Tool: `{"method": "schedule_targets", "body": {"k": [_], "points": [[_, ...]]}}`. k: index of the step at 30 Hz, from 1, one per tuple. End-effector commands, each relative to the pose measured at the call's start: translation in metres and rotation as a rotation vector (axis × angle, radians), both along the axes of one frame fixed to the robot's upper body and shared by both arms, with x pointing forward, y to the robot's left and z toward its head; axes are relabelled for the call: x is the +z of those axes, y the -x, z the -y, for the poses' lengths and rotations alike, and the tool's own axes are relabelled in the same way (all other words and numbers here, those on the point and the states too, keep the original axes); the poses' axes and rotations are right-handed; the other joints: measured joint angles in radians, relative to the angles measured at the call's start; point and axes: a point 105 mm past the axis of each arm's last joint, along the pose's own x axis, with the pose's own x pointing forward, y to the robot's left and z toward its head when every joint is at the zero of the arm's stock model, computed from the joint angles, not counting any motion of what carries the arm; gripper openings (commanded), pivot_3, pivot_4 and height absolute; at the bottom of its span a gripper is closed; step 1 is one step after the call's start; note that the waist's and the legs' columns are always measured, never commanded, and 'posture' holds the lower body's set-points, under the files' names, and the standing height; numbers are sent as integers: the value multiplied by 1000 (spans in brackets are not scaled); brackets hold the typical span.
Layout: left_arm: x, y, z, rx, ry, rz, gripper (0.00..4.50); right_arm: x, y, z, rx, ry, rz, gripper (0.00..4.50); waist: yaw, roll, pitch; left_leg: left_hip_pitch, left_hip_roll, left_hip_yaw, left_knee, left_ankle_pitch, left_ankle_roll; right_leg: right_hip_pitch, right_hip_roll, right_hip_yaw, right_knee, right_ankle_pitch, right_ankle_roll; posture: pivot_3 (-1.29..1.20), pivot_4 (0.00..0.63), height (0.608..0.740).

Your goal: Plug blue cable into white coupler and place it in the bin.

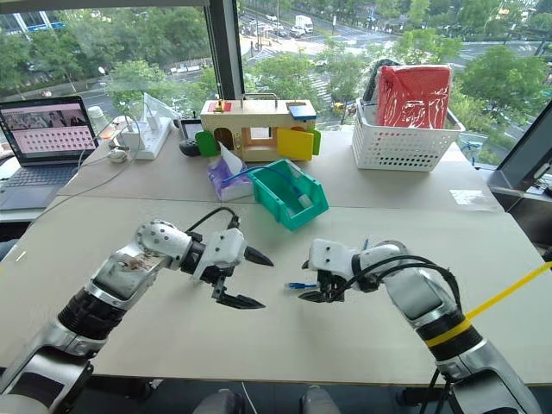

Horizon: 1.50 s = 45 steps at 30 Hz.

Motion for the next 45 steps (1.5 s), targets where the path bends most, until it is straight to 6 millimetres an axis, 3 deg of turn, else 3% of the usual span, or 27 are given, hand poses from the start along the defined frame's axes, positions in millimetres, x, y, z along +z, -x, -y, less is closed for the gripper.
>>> {"method": "schedule_targets", "body": {"k": [1, 4, 11, 24, 36, 40, 45], "points": [[0, -7, 19, -3, 29, 32, 4500, 27, 9, 26, -141, -96, 2, 4121, 10, 0, 0, 0, 0, -1, 0, 0, 0, 0, 0, 0, 0, 0, 0, 0, 150, 739], [-12, -11, 29, -4, 13, 28, 4500, 34, 21, 35, -221, -145, -5, 4121, 19, 0, 0, 0, -1, -1, 0, 0, 0, 1, 0, -1, -1, 0, 0, 0, 150, 739], [-34, -31, 41, 20, -11, 4, 4500, 15, 55, 30, -326, -216, -94, 4121, 15, 0, 0, 0, -1, -2, 0, 0, 0, 0, 0, 0, 0, -1, 2, 0, 150, 739], [-51, -35, 60, 16, 2, -101, 4500, 16, 61, 36, -422, -208, -84, 4121, 24, 0, 0, -1, -2, -3, 1, 0, 0, 2, -1, -1, -1, -4, 7, 0, 150, 739], [-58, -36, 60, 15, -16, -101, 85, 18, 69, 34, -484, -266, -135, 4167, 20, 0, 0, 0, -2, -4, 1, 0, 0, 2, 0, -1, -1, -4, 7, 0, 150, 739], [-30, -34, 72, 30, 148, -88, 69, 6, 84, 29, -633, -622, -393, 4167, 22, -1, -1, -1, -2, -7, 1, 0, 0, 2, 0, -3, -1, -4, 7, 0, 150, 739], [-11, -17, 84, 28, 282, -133, 69, 3, 87, 18, -791, -1043, -555, 4167, 18, 0, -1, -3, -2, -9, 1, 0, 0, 2, 0, -2, 1, -1, 1, 0, 150, 739]]}}
